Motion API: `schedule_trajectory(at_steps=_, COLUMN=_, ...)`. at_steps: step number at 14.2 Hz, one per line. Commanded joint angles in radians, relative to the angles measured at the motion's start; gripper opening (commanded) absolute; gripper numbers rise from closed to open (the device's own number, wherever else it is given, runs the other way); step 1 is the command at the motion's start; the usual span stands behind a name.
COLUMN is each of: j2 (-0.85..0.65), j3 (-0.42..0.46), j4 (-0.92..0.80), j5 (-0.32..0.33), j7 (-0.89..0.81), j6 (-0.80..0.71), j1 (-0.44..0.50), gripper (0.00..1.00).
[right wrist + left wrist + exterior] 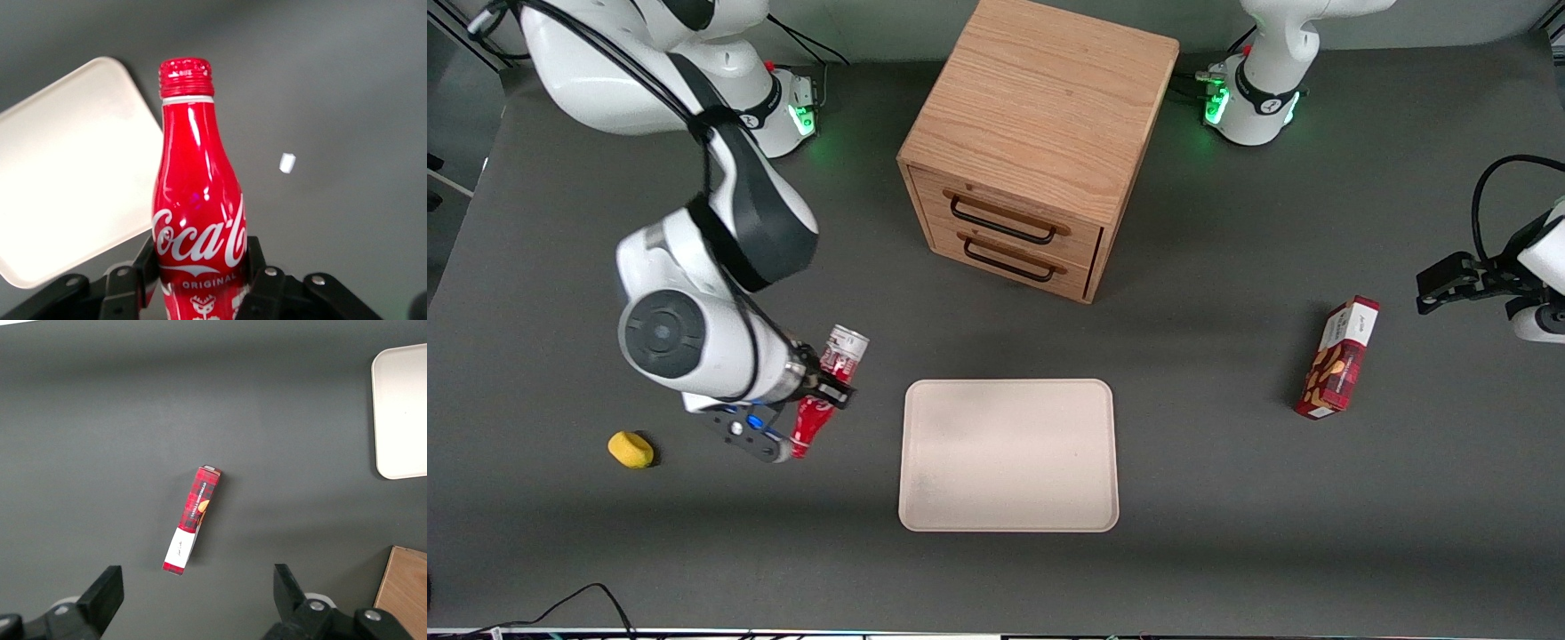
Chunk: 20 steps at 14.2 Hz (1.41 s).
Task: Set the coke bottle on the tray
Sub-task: 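Carry the upright bottle over the cream tray with the right gripper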
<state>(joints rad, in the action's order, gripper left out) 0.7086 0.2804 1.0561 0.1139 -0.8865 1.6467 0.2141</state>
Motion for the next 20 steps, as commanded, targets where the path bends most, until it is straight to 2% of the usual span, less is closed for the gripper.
schedule_trajectory(at_steps=1, j2=0.092, j3=-0.038, j4=-0.068, j5=0.018, j7=0.167, j6=0.074, j1=0.054, gripper=0.0)
schedule_trajectory(at_steps=3, j2=0.144, j3=-0.085, j4=-0.068, j5=0.016, j7=0.222, j6=0.165, j1=0.097, gripper=0.0)
schedule_trajectory(at_steps=6, j2=0.21, j3=-0.099, j4=-0.07, j5=0.018, j7=0.32, j6=0.24, j1=0.129, gripper=0.0)
schedule_trajectory(at_steps=20, j2=0.334, j3=-0.106, j4=-0.051, j5=0.018, j7=0.316, j6=0.456, j1=0.148, gripper=0.0)
